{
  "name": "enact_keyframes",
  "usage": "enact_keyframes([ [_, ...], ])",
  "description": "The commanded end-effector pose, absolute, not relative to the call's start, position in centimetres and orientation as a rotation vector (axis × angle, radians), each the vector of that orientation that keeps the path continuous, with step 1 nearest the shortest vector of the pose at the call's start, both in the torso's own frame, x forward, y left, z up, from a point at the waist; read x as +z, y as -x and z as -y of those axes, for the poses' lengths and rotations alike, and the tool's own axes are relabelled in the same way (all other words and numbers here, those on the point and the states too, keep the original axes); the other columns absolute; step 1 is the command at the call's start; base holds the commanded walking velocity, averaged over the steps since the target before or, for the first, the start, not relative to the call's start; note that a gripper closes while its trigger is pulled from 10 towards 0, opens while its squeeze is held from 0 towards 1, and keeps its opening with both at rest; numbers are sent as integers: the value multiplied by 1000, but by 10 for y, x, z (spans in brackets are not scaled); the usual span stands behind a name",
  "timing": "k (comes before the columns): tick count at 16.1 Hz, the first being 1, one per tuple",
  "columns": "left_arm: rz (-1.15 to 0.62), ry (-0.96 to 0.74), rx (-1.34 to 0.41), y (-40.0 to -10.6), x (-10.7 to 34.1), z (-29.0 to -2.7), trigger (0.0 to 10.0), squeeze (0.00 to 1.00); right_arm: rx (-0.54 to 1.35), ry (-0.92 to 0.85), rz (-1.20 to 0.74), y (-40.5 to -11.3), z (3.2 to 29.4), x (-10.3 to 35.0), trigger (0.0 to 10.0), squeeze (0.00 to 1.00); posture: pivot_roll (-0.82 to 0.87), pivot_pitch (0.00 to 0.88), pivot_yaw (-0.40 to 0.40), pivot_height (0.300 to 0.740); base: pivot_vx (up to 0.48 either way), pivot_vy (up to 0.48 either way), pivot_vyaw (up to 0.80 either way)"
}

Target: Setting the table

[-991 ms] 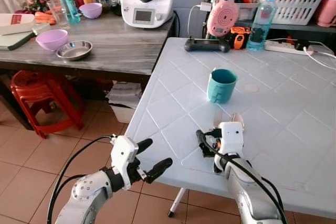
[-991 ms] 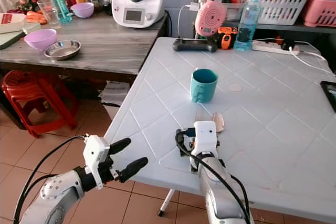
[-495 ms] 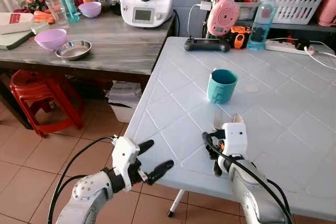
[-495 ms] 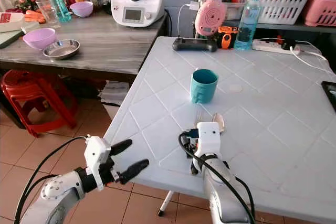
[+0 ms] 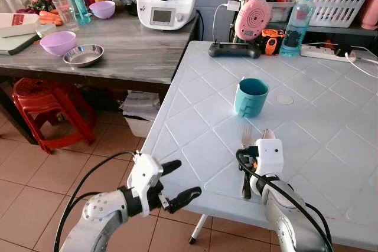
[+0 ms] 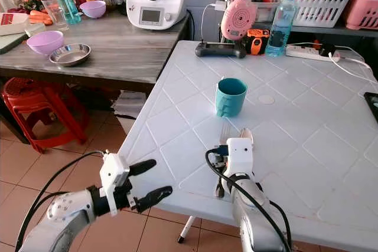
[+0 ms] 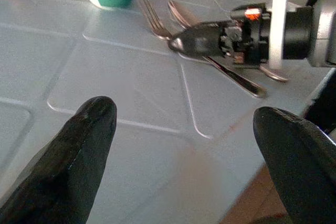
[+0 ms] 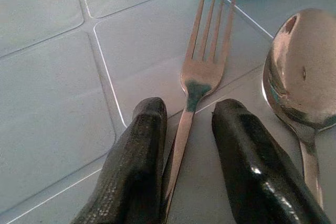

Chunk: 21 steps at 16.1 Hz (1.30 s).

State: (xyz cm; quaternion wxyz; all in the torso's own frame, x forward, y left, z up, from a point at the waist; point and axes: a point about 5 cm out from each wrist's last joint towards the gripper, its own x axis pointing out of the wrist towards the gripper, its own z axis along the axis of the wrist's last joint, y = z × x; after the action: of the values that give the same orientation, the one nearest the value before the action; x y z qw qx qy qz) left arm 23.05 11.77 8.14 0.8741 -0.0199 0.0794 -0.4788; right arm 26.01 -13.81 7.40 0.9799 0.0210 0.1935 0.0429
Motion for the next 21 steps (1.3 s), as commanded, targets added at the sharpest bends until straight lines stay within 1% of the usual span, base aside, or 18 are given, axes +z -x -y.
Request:
enact_keyframes([
  [1, -116, -16, -920, -238, 83, -122, 10000, 0, 63, -79, -549, -246, 140, 46, 0, 0, 82, 11, 43, 740, 0, 0, 0],
  [2, -95, -17, -873, -243, 83, -123, 10000, 0, 63, -82, -555, -245, 140, 45, 0, 0, 83, 13, 40, 740, 0, 0, 0],
  [4, -76, -13, -856, -248, 83, -122, 10000, 0, 69, -82, -561, -245, 141, 44, 0, 0, 83, 14, 35, 740, 0, 0, 0],
  [10, -51, -22, -944, -250, 78, -111, 10000, 0, 67, -81, -567, -246, 142, 43, 0, 0, 73, 11, 29, 740, 0, 0, 0],
  [16, -38, -18, -960, -247, 76, -108, 10000, 0, 57, -100, -568, -247, 142, 42, 0, 0, 74, 10, 32, 740, 0, 0, 0],
  [17, -34, -25, -950, -247, 76, -109, 10000, 0, 35, -133, -556, -251, 143, 43, 0, 0, 74, 10, 32, 740, 0, 0, 0],
  [19, -29, -57, -810, -256, 75, -119, 10000, 0, -10, -183, -502, -261, 146, 53, 0, 0, 80, 9, 32, 740, 0, 0, 0],
  [20, -39, -54, -660, -268, 74, -128, 10000, 0, -26, -221, -449, -268, 146, 66, 0, 0, 82, 8, 33, 740, 0, 0, 0],
  [21, -60, -43, -582, -274, 73, -133, 10000, 0, -19, -227, -414, -272, 146, 75, 0, 0, 81, 7, 34, 740, 0, 0, 0],
])
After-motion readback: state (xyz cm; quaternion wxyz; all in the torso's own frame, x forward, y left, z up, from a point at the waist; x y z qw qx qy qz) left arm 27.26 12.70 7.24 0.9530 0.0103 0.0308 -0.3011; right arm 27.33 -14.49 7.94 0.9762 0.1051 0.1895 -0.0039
